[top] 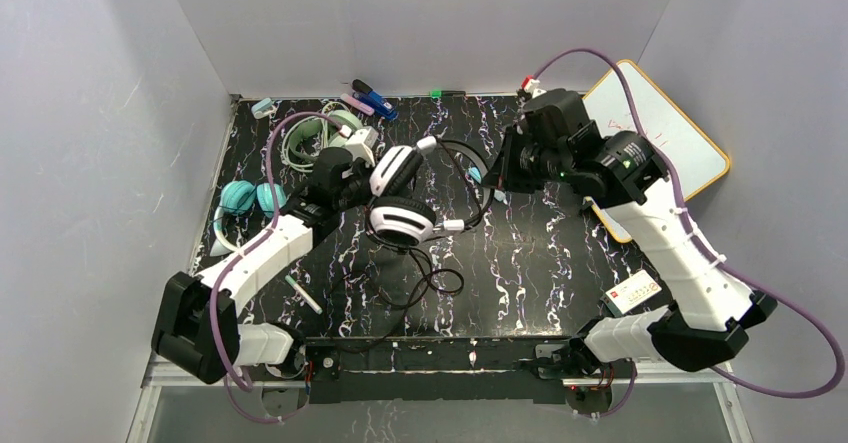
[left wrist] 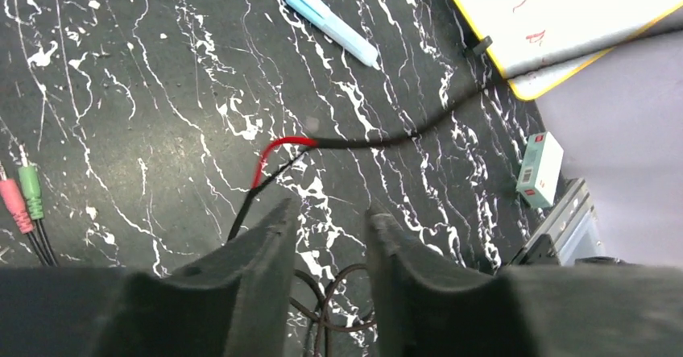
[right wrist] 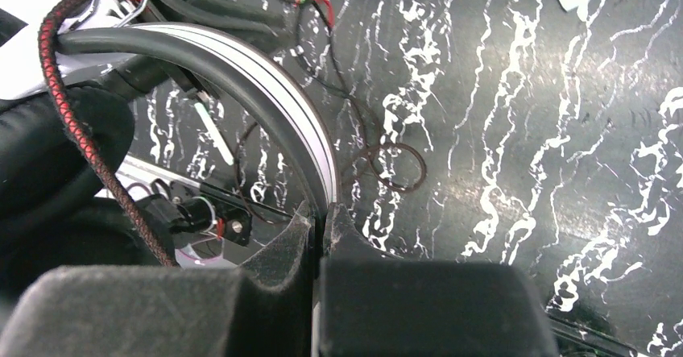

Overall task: Wrap the headphones
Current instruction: Wrap the headphones cable around the headphones.

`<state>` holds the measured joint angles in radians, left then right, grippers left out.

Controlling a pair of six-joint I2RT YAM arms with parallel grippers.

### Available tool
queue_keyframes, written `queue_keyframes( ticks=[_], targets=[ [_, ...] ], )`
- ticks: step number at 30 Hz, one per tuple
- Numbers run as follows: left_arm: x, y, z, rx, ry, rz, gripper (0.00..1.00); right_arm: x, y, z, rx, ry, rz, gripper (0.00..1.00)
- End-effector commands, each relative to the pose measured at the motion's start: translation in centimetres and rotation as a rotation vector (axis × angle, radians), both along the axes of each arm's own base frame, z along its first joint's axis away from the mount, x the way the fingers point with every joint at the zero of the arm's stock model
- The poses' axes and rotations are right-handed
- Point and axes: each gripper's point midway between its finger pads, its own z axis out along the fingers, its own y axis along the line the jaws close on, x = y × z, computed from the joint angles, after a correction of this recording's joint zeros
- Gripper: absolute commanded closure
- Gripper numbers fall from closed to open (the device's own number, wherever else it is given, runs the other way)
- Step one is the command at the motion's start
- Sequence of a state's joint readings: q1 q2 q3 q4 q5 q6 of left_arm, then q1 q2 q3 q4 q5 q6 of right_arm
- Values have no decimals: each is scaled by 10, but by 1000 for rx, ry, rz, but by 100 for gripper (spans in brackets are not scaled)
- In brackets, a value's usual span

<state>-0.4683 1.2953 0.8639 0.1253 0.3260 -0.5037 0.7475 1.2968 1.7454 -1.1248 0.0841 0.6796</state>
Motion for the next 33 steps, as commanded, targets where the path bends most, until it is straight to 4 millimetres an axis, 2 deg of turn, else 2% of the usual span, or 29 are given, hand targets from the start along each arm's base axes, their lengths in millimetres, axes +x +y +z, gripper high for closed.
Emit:
queue_keyframes(
  ticks=[1,4,9,12,15,18,22,27,29,31,33],
  targets=[
    [5,14,36,-29,-140,70,56,3,15,49,111,-65,28,99],
    [2,27,26,-1,-112,130,35,7,18,54,104,-68,34,99],
    [-17,47,4,17,-91,182,23,11,22,62,110,-76,37,99],
    [-29,50,-4,4,-131,159,10,12,25,67,119,-75,39,99],
    [-39,47,-7,-48,-205,117,3,12,26,72,128,-70,38,99],
    [-38,43,-6,-97,-267,107,2,11,29,78,148,-65,39,99],
    [-27,36,-6,-94,-290,108,2,7,34,85,183,-58,56,99],
    [-19,4,-16,-85,-294,51,2,6,37,88,203,-56,67,99],
    [-21,-15,-26,-53,-287,12,3,6,37,90,208,-61,65,99],
    [-19,-26,-37,-25,-273,1,6,7,38,92,216,-68,63,99],
    [-14,-30,-50,-9,-240,11,15,8,38,97,230,-74,57,99]
  ],
)
